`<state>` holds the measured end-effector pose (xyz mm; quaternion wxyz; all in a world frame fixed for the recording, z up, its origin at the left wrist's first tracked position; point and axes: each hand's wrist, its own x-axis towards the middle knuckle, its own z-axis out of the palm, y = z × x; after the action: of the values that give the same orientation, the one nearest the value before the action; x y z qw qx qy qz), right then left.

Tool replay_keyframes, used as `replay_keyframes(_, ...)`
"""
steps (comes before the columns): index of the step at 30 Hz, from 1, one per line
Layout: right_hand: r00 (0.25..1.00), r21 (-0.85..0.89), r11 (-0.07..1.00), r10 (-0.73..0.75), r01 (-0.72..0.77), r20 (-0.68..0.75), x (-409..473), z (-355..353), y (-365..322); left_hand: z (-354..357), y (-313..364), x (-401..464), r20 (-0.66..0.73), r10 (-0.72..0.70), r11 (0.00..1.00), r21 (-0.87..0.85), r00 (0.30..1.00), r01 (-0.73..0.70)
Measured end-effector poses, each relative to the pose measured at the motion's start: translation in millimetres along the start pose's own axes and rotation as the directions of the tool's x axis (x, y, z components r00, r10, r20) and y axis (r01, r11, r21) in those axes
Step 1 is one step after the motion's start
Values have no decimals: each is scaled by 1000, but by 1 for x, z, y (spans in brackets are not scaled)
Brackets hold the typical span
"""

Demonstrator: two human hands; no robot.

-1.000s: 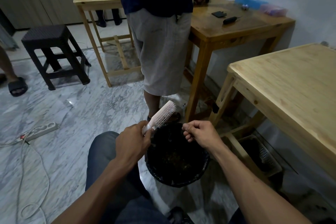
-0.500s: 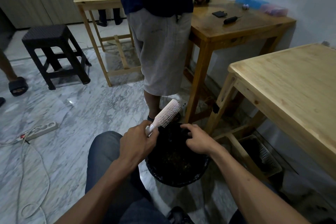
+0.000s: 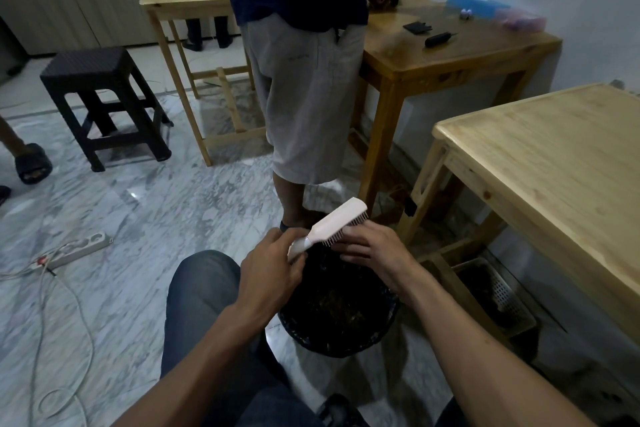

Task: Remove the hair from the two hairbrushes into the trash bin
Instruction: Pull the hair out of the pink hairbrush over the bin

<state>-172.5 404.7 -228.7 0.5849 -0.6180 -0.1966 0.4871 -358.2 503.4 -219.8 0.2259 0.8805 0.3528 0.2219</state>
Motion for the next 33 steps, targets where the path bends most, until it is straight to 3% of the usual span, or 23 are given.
replay_keyframes(2, 999, 57, 998, -30, 32, -38, -1, 3, -3, 1, 0, 1, 17, 20, 1000, -23, 1000, -20)
replay_keyframes(6, 972, -50, 996, -86, 77, -220, 4, 6, -3, 3, 0, 0, 46, 54, 998, -46, 997, -52)
replay_keyframes(9, 961, -119, 987, -131, 104, -246, 0, 4, -4, 2, 1, -2, 74, 43, 998, -55, 996, -39)
replay_keyframes(13, 956, -227, 969, -159, 103, -246, -2, 0, -4, -1, 7, -2, 228, -97, 969, -201, 969, 144)
replay_keyframes(17, 941, -166, 980, -157, 111, -300, -3, 0, -7, -5, 8, 4, 364, -296, 814, -387, 883, 433)
replay_keyframes(20, 945, -277, 957, -170, 89, -281, -6, -1, -8, -6, 4, 5, 381, -320, 788, -401, 868, 467)
replay_keyframes(23, 938, -217, 974, -140, 72, -316, -7, -1, -7, -5, 1, 5, 337, -323, 823, -361, 884, 438)
replay_keyframes(27, 912, -18, 995, -99, 100, -398, -8, -2, -7, -5, -1, 4, 166, -285, 950, -80, 944, 301)
replay_keyframes(30, 888, 138, 976, -90, 169, -451, -11, -5, -8, -5, -6, 2, 101, -277, 960, 70, 956, 271)
replay_keyframes(33, 873, 169, 965, -97, 200, -477, -12, -11, -9, -5, -11, 2, 76, -306, 950, 89, 949, 299)
